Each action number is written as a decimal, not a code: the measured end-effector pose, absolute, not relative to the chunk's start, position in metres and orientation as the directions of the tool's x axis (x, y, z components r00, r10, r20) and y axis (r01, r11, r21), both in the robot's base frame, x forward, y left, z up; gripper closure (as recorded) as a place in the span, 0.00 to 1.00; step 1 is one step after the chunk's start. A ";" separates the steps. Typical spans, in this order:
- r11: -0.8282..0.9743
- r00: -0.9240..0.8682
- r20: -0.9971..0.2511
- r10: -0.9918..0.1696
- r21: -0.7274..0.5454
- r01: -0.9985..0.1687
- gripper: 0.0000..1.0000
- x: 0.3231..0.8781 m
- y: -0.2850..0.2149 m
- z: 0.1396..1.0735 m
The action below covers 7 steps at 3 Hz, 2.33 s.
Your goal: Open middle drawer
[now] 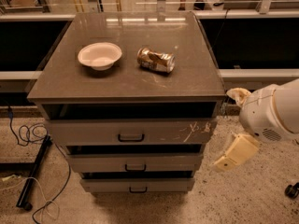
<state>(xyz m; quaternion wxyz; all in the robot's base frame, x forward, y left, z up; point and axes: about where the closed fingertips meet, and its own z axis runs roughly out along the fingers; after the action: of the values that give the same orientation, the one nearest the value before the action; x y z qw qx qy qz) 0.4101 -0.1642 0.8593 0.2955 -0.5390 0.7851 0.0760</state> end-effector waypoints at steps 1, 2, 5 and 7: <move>0.386 -0.206 -0.573 -0.793 -0.211 -0.898 0.00 0.414 -0.158 0.839; 0.338 -0.129 -0.630 -0.766 -0.225 -0.914 0.00 0.423 -0.147 0.794; 0.318 -0.103 -0.651 -0.752 -0.221 -0.922 0.00 0.440 -0.145 0.711; 0.264 -0.072 -0.628 -0.775 -0.218 -0.940 0.00 0.419 -0.114 0.639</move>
Offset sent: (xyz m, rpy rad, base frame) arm 0.0242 0.0269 -0.1242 0.1554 -0.1369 0.2209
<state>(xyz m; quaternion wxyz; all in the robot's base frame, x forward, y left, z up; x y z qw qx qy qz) 0.4186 -0.1141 0.6385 0.3336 -0.5940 0.7216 0.1234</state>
